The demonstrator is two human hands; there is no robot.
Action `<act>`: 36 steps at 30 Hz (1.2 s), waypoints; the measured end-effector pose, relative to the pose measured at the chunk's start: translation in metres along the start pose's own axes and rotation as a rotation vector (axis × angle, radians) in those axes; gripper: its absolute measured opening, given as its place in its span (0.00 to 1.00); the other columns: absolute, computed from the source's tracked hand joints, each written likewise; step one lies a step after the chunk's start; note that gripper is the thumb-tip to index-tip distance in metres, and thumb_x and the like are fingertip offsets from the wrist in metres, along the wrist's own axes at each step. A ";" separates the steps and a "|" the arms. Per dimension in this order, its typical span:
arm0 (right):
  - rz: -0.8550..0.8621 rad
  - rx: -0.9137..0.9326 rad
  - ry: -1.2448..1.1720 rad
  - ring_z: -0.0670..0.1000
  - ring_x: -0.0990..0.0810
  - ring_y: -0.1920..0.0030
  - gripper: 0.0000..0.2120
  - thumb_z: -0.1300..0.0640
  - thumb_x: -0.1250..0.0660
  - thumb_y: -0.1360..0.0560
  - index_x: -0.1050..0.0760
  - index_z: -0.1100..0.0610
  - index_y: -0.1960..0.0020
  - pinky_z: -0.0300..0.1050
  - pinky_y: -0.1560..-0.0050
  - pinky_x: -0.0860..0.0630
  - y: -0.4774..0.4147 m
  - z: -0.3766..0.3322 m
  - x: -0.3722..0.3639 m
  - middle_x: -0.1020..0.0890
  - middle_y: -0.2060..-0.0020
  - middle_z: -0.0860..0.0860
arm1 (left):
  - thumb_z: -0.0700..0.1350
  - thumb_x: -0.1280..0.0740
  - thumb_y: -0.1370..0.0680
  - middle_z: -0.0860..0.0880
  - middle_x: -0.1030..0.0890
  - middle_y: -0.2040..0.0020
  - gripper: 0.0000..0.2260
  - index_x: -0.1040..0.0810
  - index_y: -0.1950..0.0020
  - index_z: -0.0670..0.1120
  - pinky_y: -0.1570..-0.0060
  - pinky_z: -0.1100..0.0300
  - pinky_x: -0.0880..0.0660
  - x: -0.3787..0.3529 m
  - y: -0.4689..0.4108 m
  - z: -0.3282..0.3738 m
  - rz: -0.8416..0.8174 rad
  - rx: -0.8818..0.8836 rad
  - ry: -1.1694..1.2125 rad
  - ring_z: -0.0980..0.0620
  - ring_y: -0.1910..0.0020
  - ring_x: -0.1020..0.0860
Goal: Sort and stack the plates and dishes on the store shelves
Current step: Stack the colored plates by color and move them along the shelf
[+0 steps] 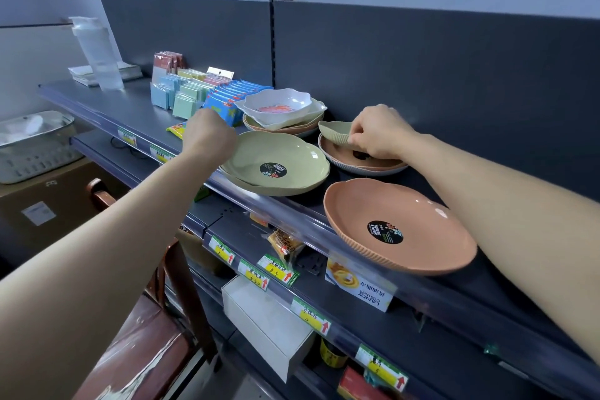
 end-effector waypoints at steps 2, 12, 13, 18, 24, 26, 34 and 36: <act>0.032 0.026 -0.020 0.59 0.21 0.51 0.07 0.55 0.35 0.26 0.20 0.48 0.61 0.51 0.47 0.23 0.005 -0.007 0.010 0.16 0.55 0.53 | 0.37 0.39 0.24 0.36 0.23 0.54 0.12 0.22 0.47 0.32 0.55 0.52 0.27 0.000 0.001 0.006 0.005 -0.025 0.009 0.40 0.56 0.25; 0.081 0.330 -0.160 0.51 0.23 0.58 0.09 0.56 0.34 0.24 0.16 0.58 0.53 0.42 0.54 0.29 0.031 -0.094 0.034 0.19 0.63 0.49 | 0.34 0.42 0.25 0.44 0.30 0.65 0.07 0.28 0.57 0.45 0.62 0.56 0.33 0.026 0.005 0.004 0.041 -0.017 0.102 0.47 0.61 0.33; 0.065 0.355 -0.168 0.52 0.22 0.57 0.09 0.56 0.33 0.24 0.16 0.58 0.53 0.42 0.52 0.27 0.033 -0.102 0.030 0.17 0.61 0.50 | 0.34 0.42 0.25 0.43 0.30 0.63 0.07 0.28 0.56 0.46 0.62 0.56 0.33 0.029 0.005 0.002 0.050 -0.013 0.112 0.47 0.61 0.33; -0.034 0.452 -0.201 0.55 0.19 0.56 0.09 0.57 0.32 0.25 0.16 0.61 0.54 0.47 0.54 0.24 0.039 -0.133 0.003 0.15 0.59 0.55 | 0.34 0.42 0.27 0.44 0.30 0.61 0.08 0.29 0.58 0.47 0.62 0.56 0.35 0.036 0.008 -0.005 0.062 -0.024 0.125 0.49 0.62 0.34; -0.109 0.486 -0.228 0.50 0.25 0.64 0.10 0.57 0.32 0.26 0.16 0.63 0.57 0.43 0.61 0.28 0.046 -0.142 -0.017 0.15 0.62 0.57 | 0.35 0.41 0.26 0.44 0.30 0.60 0.07 0.29 0.58 0.47 0.60 0.57 0.35 0.032 0.012 -0.005 0.027 -0.035 0.094 0.49 0.60 0.35; -0.149 0.477 -0.223 0.54 0.23 0.62 0.11 0.57 0.33 0.25 0.16 0.64 0.55 0.46 0.58 0.25 0.046 -0.141 -0.023 0.15 0.61 0.59 | 0.35 0.41 0.25 0.43 0.30 0.60 0.06 0.29 0.57 0.46 0.63 0.59 0.36 0.028 0.014 -0.002 -0.004 -0.047 0.075 0.48 0.61 0.34; -0.064 0.234 -0.325 0.48 0.23 0.55 0.10 0.57 0.34 0.24 0.17 0.59 0.49 0.41 0.51 0.28 0.033 -0.084 0.004 0.15 0.52 0.52 | 0.37 0.40 0.24 0.41 0.25 0.59 0.08 0.21 0.54 0.39 0.59 0.57 0.32 0.011 0.026 0.019 -0.062 -0.104 0.061 0.46 0.61 0.30; -0.001 0.079 -0.279 0.54 0.21 0.53 0.10 0.58 0.35 0.26 0.16 0.59 0.52 0.43 0.52 0.25 0.021 -0.042 0.008 0.15 0.54 0.53 | 0.37 0.39 0.24 0.41 0.23 0.59 0.10 0.19 0.50 0.36 0.59 0.57 0.31 0.004 0.031 0.034 -0.077 -0.146 0.056 0.45 0.60 0.29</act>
Point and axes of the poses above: each hand's wrist, its own y-axis away from the middle knuckle, its own x-axis out of the back of the hand, z = x × y, the point moved 10 cm from there along -y, towards the middle knuckle
